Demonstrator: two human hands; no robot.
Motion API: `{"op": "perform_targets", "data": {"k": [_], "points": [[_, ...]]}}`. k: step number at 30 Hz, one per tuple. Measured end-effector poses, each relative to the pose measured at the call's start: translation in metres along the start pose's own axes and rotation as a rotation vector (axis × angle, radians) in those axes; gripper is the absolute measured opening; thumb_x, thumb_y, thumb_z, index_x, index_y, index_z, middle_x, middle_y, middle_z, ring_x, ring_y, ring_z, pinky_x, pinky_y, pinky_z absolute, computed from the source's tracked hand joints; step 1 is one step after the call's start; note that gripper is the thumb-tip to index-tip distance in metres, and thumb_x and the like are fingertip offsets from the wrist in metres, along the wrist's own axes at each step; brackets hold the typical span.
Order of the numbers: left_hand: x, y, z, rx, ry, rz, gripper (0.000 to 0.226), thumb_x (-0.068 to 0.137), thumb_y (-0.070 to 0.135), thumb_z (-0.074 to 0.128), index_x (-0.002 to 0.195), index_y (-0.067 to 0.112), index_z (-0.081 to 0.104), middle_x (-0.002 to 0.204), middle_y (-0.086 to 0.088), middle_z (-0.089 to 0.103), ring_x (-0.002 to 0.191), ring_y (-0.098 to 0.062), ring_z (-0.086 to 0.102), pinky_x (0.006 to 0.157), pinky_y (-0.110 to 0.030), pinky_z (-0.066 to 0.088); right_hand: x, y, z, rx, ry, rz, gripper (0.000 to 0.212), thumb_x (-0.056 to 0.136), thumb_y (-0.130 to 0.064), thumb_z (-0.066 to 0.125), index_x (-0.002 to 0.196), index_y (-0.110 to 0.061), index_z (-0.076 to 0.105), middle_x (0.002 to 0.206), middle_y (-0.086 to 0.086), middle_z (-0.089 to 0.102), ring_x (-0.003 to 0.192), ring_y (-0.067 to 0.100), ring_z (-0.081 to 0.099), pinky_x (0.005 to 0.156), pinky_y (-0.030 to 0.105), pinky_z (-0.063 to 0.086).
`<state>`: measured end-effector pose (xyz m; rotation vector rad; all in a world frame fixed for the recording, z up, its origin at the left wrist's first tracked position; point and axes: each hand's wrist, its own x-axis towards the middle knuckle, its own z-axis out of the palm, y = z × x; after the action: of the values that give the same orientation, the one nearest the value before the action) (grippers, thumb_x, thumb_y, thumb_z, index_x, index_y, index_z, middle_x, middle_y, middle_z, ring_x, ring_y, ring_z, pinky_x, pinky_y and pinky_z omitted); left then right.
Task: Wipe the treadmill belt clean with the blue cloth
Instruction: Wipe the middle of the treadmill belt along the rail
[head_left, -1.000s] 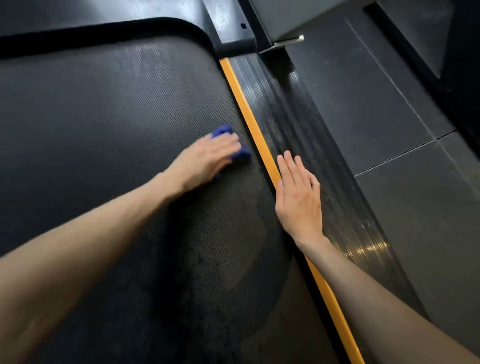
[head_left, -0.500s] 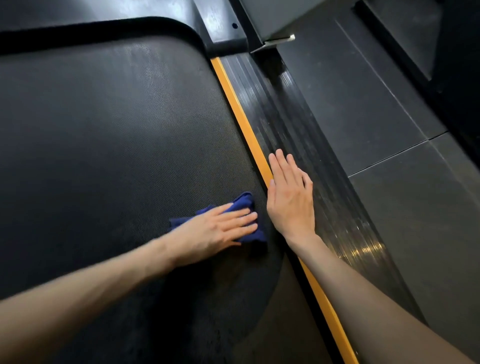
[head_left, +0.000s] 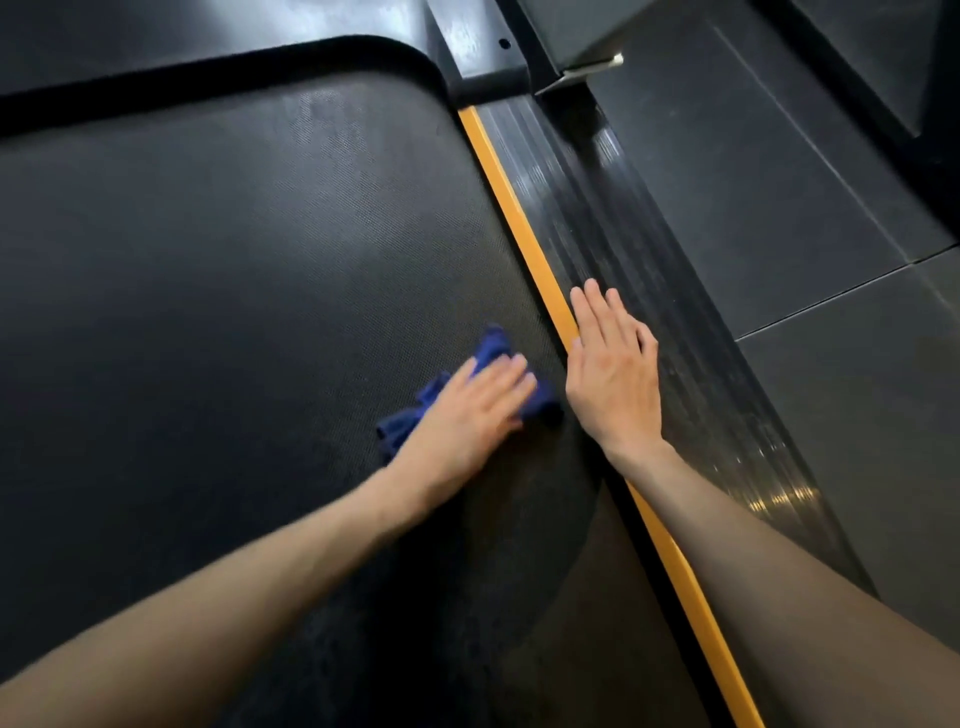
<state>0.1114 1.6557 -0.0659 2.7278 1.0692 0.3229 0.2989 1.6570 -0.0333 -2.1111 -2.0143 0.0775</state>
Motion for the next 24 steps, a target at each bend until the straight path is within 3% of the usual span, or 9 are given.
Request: {"op": "perform_targets", "data": {"k": [4,6,10,12,14,17,19,22,24], "points": [[-0.052,0.035,-0.002,-0.052,-0.206,0.332,0.046,0.094,0.026,0.034,0.138,0.014,0.042,0.144,-0.005,0.044,0.134,-0.02,0.038,0.114,-0.04,0.022,0.0,0.001,-0.001,-0.016,-0.015,-0.012,0.053,0.096,-0.025,0.026,0.148,-0.013,0.028,0.155,0.004,0.025,0.143,0.019,0.02,0.111,0.039,0.022],[-0.044,0.004,-0.007,-0.004,-0.179,0.304,0.046,0.094,0.025,0.036,0.139,0.015,0.043,0.145,-0.005,0.042,0.136,-0.02,0.035,0.113,-0.038,0.017,0.0,0.001,-0.001,-0.004,-0.022,-0.02,0.053,0.096,-0.025,0.026,0.148,-0.013,0.027,0.155,0.005,0.025,0.143,0.02,0.021,0.111,0.039,0.022],[-0.019,-0.088,-0.03,0.074,0.012,-0.348,0.036,0.094,0.019,0.036,0.129,0.013,0.044,0.134,-0.016,0.049,0.125,-0.032,0.045,0.105,-0.042,0.028,-0.001,0.003,-0.002,0.0,-0.049,-0.023,0.052,0.099,-0.026,0.026,0.149,-0.013,0.025,0.156,0.005,0.022,0.145,0.02,0.017,0.113,0.037,0.017],[-0.021,-0.113,-0.043,0.059,0.051,-0.681,0.039,0.097,0.016,0.039,0.134,0.007,0.042,0.143,-0.018,0.039,0.132,-0.034,0.036,0.107,-0.043,0.026,0.001,0.004,-0.003,0.007,-0.071,-0.036,0.05,0.101,-0.023,0.029,0.15,-0.013,0.022,0.157,0.004,0.018,0.145,0.02,0.013,0.115,0.037,0.014],[-0.018,-0.099,-0.045,0.05,0.077,-0.799,0.042,0.099,0.02,0.034,0.137,0.004,0.039,0.148,-0.017,0.033,0.136,-0.032,0.03,0.107,-0.043,0.027,0.003,0.005,-0.005,0.026,-0.09,-0.032,0.051,0.102,-0.023,0.03,0.151,-0.014,0.019,0.158,0.003,0.015,0.146,0.019,0.009,0.115,0.036,0.01],[-0.017,-0.026,-0.024,0.095,0.031,-0.566,0.052,0.089,0.027,0.023,0.127,0.005,0.051,0.135,-0.017,0.048,0.123,-0.031,0.048,0.094,-0.041,0.042,0.003,0.003,-0.005,0.018,-0.111,-0.021,0.051,0.102,-0.022,0.031,0.151,-0.014,0.018,0.158,0.003,0.013,0.146,0.019,0.007,0.116,0.036,0.009],[-0.025,0.038,-0.005,0.026,-0.007,-0.315,0.052,0.083,0.029,0.031,0.12,0.009,0.061,0.127,-0.012,0.059,0.115,-0.027,0.058,0.092,-0.039,0.047,0.004,0.001,-0.004,0.019,-0.108,-0.025,0.051,0.102,-0.021,0.032,0.15,-0.014,0.018,0.158,0.004,0.013,0.146,0.02,0.008,0.115,0.037,0.011],[-0.045,0.095,0.005,0.03,-0.131,-0.024,0.049,0.085,0.031,0.037,0.126,0.015,0.059,0.132,-0.003,0.057,0.121,-0.018,0.055,0.105,-0.036,0.03,0.002,0.001,-0.005,0.007,-0.114,-0.029,0.052,0.101,-0.021,0.032,0.151,-0.013,0.017,0.158,0.005,0.012,0.146,0.021,0.008,0.115,0.038,0.012],[-0.047,0.083,0.007,0.074,-0.098,0.005,0.048,0.087,0.029,0.037,0.129,0.015,0.056,0.135,-0.002,0.054,0.123,-0.018,0.052,0.105,-0.035,0.027,0.001,0.003,-0.005,-0.015,-0.108,-0.049,0.052,0.102,-0.022,0.031,0.151,-0.012,0.016,0.158,0.006,0.012,0.146,0.022,0.008,0.115,0.038,0.012]]}}
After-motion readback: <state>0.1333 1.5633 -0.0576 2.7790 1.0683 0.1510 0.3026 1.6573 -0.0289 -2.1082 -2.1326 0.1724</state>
